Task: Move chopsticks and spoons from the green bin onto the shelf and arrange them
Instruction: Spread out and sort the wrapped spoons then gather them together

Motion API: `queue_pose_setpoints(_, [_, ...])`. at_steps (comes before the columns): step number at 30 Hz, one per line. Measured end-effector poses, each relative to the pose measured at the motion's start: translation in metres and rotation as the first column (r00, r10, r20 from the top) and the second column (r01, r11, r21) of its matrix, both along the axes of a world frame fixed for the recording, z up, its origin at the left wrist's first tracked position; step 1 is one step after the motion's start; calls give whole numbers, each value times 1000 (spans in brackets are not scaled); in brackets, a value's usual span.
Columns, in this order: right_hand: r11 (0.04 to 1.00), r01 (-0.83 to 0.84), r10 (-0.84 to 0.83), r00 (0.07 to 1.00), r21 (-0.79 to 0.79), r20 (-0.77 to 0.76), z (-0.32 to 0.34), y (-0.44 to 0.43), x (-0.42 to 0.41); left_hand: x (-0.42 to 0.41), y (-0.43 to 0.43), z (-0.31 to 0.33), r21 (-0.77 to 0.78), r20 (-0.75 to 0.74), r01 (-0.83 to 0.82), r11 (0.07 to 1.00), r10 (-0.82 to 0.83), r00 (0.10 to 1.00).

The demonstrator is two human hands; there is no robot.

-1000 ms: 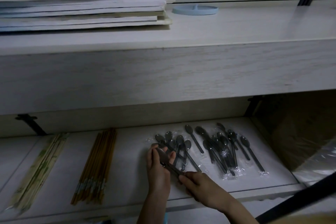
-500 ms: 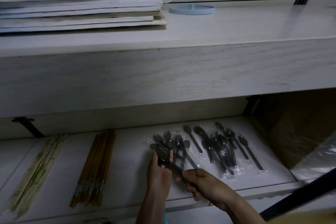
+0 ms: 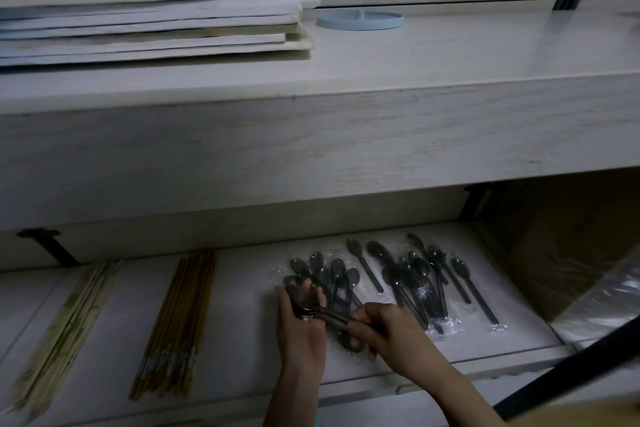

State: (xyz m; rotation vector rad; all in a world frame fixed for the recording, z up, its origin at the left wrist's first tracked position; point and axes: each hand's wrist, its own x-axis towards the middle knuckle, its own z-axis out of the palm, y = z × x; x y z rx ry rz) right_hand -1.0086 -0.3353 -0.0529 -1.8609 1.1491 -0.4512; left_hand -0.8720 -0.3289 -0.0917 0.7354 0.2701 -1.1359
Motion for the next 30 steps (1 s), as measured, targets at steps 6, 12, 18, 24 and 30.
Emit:
queue_pose_setpoints(6, [992, -74, 64, 993, -103, -102, 3, 3, 0, 1, -2, 0, -37, 84, 51, 998, -48, 995])
queue_pose_setpoints(12, [997, -72, 74, 990, 21, -121, 3, 4, -2, -1, -2, -2, -11, 151, 102, 995, -99, 984])
queue_pose_setpoints(18, [879, -41, 53, 999, 474, -13, 10, 10, -3, -14, -5, -8, 49, 149, 110, 993, -116, 982])
queue_pose_setpoints(24, [846, 18, -75, 994, 533, 85, 4, 11, -15, -25, -10, -9, 86, 183, 160, 983, -174, 968])
queue_pose_setpoints(30, [954, 55, -40, 998, 294, -55, -3, 9, -30, -38, -14, -8, 77, 183, 217, 973, -228, 956])
